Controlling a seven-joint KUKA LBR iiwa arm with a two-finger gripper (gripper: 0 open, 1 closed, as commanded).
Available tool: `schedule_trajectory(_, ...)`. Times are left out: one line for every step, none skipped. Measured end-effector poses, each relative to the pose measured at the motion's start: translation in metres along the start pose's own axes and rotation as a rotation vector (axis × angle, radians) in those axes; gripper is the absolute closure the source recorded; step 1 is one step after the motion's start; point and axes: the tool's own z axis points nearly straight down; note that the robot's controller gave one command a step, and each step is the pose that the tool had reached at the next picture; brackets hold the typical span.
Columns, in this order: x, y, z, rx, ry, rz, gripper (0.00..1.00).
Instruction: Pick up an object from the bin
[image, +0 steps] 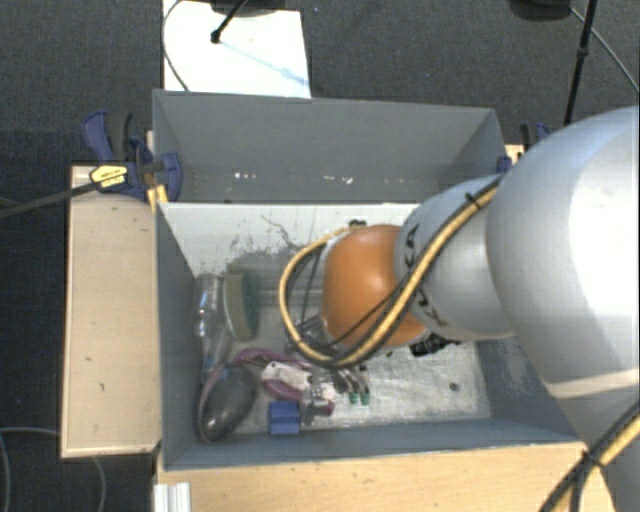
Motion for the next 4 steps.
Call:
schedule_trajectory(0.006,0.028,-0.032,0.001,0.0,0.076,0.0)
schedule_trajectory(0.011,0.015,-0.045,0.003,0.001,0.231,0.0)
schedule_trajectory(0.019,0.019,-0.002,0.007,0.004,0.505,0.0)
schedule_trajectory(0.019,0.018,-0.002,0.006,0.004,0.507,0.0)
